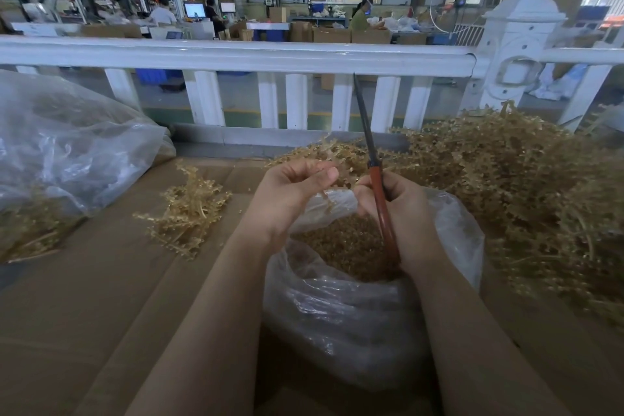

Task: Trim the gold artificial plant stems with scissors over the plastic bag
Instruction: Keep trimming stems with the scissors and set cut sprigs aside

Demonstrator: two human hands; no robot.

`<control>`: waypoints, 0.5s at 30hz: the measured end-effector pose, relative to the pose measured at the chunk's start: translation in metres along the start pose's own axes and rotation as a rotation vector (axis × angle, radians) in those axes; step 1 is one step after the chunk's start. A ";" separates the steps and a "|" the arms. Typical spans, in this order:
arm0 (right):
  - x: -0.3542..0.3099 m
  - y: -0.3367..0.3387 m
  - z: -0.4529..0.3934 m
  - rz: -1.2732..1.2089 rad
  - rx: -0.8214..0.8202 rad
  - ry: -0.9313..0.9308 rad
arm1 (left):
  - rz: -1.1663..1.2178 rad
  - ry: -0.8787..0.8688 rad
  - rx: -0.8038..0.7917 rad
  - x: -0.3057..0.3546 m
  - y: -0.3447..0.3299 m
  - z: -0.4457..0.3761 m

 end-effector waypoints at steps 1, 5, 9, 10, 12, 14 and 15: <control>0.001 0.000 0.000 0.001 0.002 -0.006 | -0.008 -0.008 0.003 0.000 0.000 0.000; 0.001 0.001 0.000 0.026 0.006 -0.006 | 0.011 -0.040 0.041 0.002 -0.002 -0.001; 0.001 0.001 0.001 0.095 0.009 0.020 | 0.003 -0.060 0.092 0.005 0.000 0.000; 0.000 0.001 0.001 0.129 0.014 0.034 | 0.001 -0.065 0.110 0.006 0.002 0.001; -0.002 0.000 0.003 0.208 0.013 0.063 | -0.012 -0.096 0.145 0.009 0.005 0.001; -0.002 0.000 0.004 0.289 0.009 0.066 | -0.018 -0.138 0.167 0.013 0.009 0.001; -0.001 0.000 0.005 0.336 0.011 0.065 | -0.023 -0.159 0.174 0.014 0.011 0.001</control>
Point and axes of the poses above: each hand's wrist, its own z-axis away from the middle knuckle, its own y-axis out of the back of the hand, x = y × z, the point moved 5 cm from there along -z, towards the middle knuckle, and after that the axes turned 2 degrees about -z, right-handed, at the moved point
